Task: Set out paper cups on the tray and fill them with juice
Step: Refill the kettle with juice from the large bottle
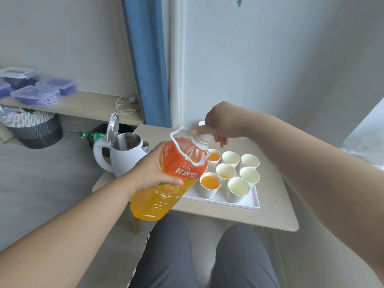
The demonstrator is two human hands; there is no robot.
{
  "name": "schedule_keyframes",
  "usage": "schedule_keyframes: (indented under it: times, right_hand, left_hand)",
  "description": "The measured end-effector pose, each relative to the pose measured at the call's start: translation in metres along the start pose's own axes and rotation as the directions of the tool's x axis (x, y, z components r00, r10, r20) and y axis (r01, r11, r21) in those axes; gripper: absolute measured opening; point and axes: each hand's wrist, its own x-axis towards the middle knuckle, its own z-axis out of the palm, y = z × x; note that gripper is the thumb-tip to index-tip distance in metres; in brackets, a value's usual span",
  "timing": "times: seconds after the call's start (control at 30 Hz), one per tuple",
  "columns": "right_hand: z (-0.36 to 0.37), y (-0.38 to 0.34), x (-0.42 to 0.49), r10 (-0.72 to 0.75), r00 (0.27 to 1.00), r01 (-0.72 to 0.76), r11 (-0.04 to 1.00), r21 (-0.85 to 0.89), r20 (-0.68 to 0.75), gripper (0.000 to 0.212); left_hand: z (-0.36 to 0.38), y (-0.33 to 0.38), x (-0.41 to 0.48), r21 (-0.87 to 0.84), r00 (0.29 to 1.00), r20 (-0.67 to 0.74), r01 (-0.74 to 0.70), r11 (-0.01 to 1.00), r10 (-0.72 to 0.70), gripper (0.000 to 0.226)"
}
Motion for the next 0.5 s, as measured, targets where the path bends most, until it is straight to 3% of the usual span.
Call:
schedule_keyframes:
  times: [0.07, 0.13, 0.23, 0.3, 0.37, 0.5]
  right_hand:
    - [0.003, -0.005, 0.0, 0.109, 0.994, -0.107, 0.991, -0.078, 0.019, 0.08]
    - [0.0, -0.006, -0.002, 0.117, 0.993, -0.115, 0.99, -0.084, 0.019, 0.081]
    - [-0.004, -0.002, -0.01, -0.059, 0.997, 0.056, 0.996, 0.064, 0.049, 0.042]
    - [-0.003, 0.0, -0.012, -0.173, 0.985, 0.173, 0.985, 0.019, 0.021, 0.033]
    - [0.002, 0.0, -0.009, -0.17, 0.984, 0.17, 0.985, 0.001, -0.049, 0.027]
    - [0.014, -0.007, 0.001, 0.034, 0.988, -0.048, 0.995, -0.089, -0.149, 0.063]
  left_hand:
    - [0.0, 0.0, 0.0, 0.003, 1.0, 0.001, -0.004, 1.0, 0.004, 0.105]
    - [-0.002, -0.001, -0.001, 0.001, 1.0, -0.007, -0.002, 1.0, 0.002, 0.107]
    - [-0.004, -0.002, -0.002, -0.014, 1.0, -0.013, 0.015, 1.0, -0.015, 0.109]
    - [-0.005, -0.002, -0.003, -0.034, 1.0, -0.013, 0.022, 0.999, -0.022, 0.109]
    - [-0.004, -0.001, -0.003, -0.05, 1.0, -0.017, 0.021, 0.999, -0.022, 0.108]
    - [-0.003, -0.001, -0.002, -0.072, 0.996, -0.08, 0.027, 0.997, -0.033, 0.107]
